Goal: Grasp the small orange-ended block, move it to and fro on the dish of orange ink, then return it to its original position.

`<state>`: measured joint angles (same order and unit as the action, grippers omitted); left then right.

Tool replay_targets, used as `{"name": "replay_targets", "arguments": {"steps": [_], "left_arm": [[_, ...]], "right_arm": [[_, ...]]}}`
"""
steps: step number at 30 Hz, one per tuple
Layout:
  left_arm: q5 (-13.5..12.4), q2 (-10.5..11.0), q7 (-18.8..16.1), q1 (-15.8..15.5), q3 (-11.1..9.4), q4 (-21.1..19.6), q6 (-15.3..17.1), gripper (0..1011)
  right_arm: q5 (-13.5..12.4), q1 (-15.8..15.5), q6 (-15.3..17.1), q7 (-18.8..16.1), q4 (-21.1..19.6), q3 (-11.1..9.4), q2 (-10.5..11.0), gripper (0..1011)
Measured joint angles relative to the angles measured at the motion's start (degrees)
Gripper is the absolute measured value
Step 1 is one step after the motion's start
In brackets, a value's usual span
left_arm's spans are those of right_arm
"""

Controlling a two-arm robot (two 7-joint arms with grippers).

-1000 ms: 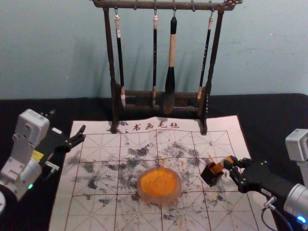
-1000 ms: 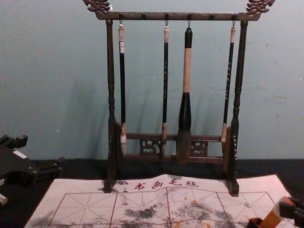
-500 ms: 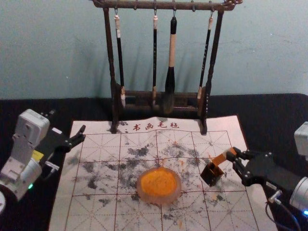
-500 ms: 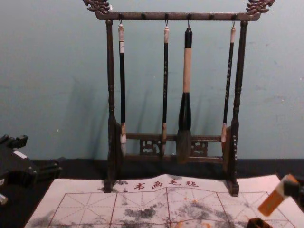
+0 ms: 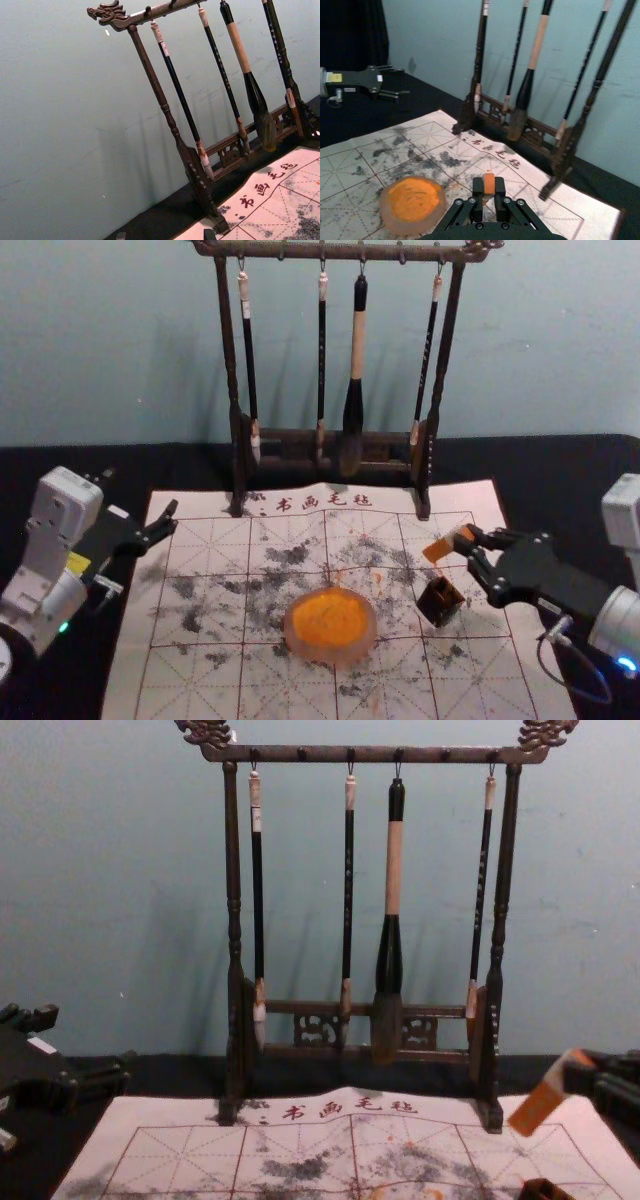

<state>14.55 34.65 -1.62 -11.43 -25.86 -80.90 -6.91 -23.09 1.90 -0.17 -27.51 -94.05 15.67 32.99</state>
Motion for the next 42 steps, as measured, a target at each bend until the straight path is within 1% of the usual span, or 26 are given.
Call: {"name": "replay_targets", "arguments": {"steps": [2,8,9,12,18,19,29,34,42], "left_arm": [[0.0,0.0,0.0,0.0,0.0,0.0,0.0,1001],[0.0,0.0,0.0,0.0,0.0,0.0,0.0,1001],[0.0,0.0,0.0,0.0,0.0,0.0,0.0,1001],[0.0,0.0,0.0,0.0,0.0,0.0,0.0,1001],[0.0,0.0,0.0,0.0,0.0,0.0,0.0,1001],[0.0,0.0,0.0,0.0,0.0,0.0,0.0,1001],[0.0,0.0,0.0,0.0,0.0,0.0,0.0,1002],[0.0,0.0,0.0,0.0,0.0,0.0,0.0,1001],[0.0,0.0,0.0,0.0,0.0,0.0,0.0,1001]], "right_arm": [[0.3,0.6,-0.1,-0.3,0.4,0.6,-0.2,111],[1.4,3.2,-0.4,-1.9,2.2,3.3,-1.1,111],[1.4,3.2,-0.4,-1.9,2.2,3.3,-1.1,111],[1.8,4.5,-0.6,-2.8,3.1,4.7,-1.5,111],[2.4,5.9,-0.6,-4.3,3.9,6.7,-1.6,111],[2.7,6.2,-0.6,-4.8,4.1,7.3,-1.6,111],[3.8,8.2,-0.6,-7.7,4.8,10.8,-0.5,111],[4.2,8.8,-0.4,-8.7,4.8,12.2,0.2,111],[4.7,9.6,0.0,-9.7,5.0,13.8,0.8,111]]}}
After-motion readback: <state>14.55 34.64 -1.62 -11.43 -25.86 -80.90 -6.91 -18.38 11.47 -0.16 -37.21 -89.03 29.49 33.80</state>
